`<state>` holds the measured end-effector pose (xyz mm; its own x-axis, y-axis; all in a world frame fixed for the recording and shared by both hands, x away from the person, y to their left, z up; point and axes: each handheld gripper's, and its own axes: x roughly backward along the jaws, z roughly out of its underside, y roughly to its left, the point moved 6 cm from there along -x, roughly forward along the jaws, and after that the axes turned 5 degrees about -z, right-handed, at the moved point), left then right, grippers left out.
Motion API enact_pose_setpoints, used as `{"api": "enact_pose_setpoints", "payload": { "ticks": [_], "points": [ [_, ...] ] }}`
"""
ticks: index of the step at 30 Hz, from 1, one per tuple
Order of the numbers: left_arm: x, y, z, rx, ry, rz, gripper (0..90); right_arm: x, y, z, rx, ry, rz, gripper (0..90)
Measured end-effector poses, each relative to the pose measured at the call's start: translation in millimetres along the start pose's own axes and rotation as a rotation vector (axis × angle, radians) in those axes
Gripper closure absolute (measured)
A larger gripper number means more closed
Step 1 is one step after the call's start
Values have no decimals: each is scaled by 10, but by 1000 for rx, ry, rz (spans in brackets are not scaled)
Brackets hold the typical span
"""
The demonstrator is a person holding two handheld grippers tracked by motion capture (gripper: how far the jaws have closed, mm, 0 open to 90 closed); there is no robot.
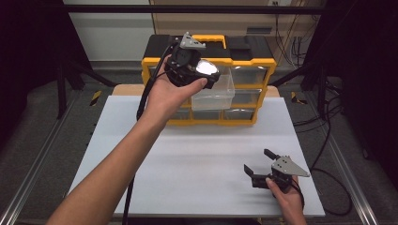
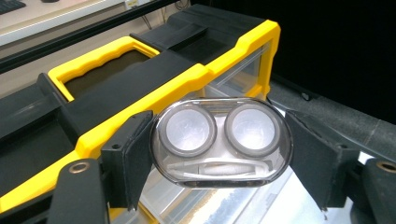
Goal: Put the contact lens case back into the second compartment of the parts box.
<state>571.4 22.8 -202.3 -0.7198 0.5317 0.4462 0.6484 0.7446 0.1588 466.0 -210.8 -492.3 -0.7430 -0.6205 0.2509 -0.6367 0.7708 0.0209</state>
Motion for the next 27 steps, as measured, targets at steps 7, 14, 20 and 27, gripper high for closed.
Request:
{"api": "enact_pose_setpoints", "payload": {
  "ticks": [7,14,20,27],
  "points": [
    [-86,57,49,14,15,-16,262,-4,5,1,9,2,-2,27],
    [-170,39,105,19,28,-16,262,-10,19,2,4,6,-6,27],
    [-228,32,110,30,30,-26,262,-15,24,6,5,8,-8,27],
    [-287,24,130,30,46,-33,262,-14,25,4,10,7,-9,27]
  ]
}}
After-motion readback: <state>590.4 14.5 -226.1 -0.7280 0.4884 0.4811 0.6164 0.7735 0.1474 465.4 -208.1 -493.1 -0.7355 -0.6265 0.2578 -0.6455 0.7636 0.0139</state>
